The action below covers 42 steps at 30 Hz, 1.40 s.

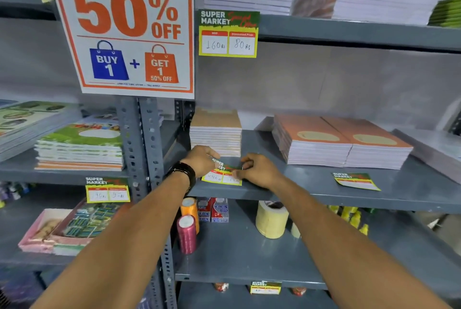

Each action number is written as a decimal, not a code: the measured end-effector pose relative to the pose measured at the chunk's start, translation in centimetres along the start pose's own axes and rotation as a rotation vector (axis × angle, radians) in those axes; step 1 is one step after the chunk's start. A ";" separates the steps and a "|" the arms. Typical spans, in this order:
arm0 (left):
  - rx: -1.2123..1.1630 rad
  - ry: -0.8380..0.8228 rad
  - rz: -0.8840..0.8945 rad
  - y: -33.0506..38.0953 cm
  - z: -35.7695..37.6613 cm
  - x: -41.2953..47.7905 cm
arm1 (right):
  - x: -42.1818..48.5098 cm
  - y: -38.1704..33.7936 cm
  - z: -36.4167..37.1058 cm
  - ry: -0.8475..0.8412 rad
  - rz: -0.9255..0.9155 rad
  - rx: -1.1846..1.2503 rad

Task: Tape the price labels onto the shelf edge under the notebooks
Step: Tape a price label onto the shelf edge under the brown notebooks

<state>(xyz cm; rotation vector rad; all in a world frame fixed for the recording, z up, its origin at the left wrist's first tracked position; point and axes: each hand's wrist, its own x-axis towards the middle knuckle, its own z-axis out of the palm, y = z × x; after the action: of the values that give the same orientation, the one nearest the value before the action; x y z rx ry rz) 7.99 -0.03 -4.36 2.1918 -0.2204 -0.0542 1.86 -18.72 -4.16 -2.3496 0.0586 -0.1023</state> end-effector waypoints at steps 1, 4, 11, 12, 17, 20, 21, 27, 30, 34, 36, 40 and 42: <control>-0.020 -0.003 0.018 -0.1 0.0 -0.1 | 0.2 0.0 0.1 -0.002 0.008 0.032; -0.118 -0.008 0.080 0.1 0.0 -0.5 | 0.4 -0.4 0.3 -0.006 0.016 0.146; -0.170 -0.007 0.208 0.7 -0.9 -2.3 | 0.3 -0.6 0.1 -0.041 -0.030 0.354; -0.139 -0.009 0.226 0.5 -0.9 -2.6 | -0.1 -0.7 -0.1 -0.050 -0.041 0.368; -0.012 0.003 0.269 -0.8 -1.3 -5.5 | -3.2 -0.7 0.2 -0.023 -0.160 0.197; 0.066 0.067 0.291 -1.5 -0.8 -7.6 | -4.9 0.0 1.6 0.043 -0.182 0.179; 0.087 0.084 0.296 -1.8 -0.5 -8.1 | -5.3 0.3 2.1 0.073 -0.182 0.174; 0.145 0.136 0.265 -3.1 1.5 -9.5 | -6.5 1.2 4.5 0.149 -0.143 0.070; 0.167 0.172 0.259 -3.4 1.7 -9.6 | -6.7 1.1 5.0 0.197 -0.156 -0.033; 0.193 0.184 0.239 -3.7 1.6 -9.5 | -6.5 1.0 5.3 0.196 -0.141 -0.096; 0.215 0.191 0.236 -3.7 1.5 -9.4 | -6.3 0.9 5.5 0.197 -0.130 -0.123; 0.265 0.199 0.262 -3.6 1.6 -9.2 | -6.2 0.8 5.7 0.233 -0.115 -0.146; 0.290 0.208 0.272 -3.6 1.6 -9.2 | -6.3 0.7 5.8 0.248 -0.115 -0.161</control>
<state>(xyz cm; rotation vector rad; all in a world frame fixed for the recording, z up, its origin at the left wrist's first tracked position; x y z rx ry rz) -0.76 2.37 -8.57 2.4124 -0.4272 0.3777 -3.84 -14.61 -9.10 -2.4884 0.0547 -0.4603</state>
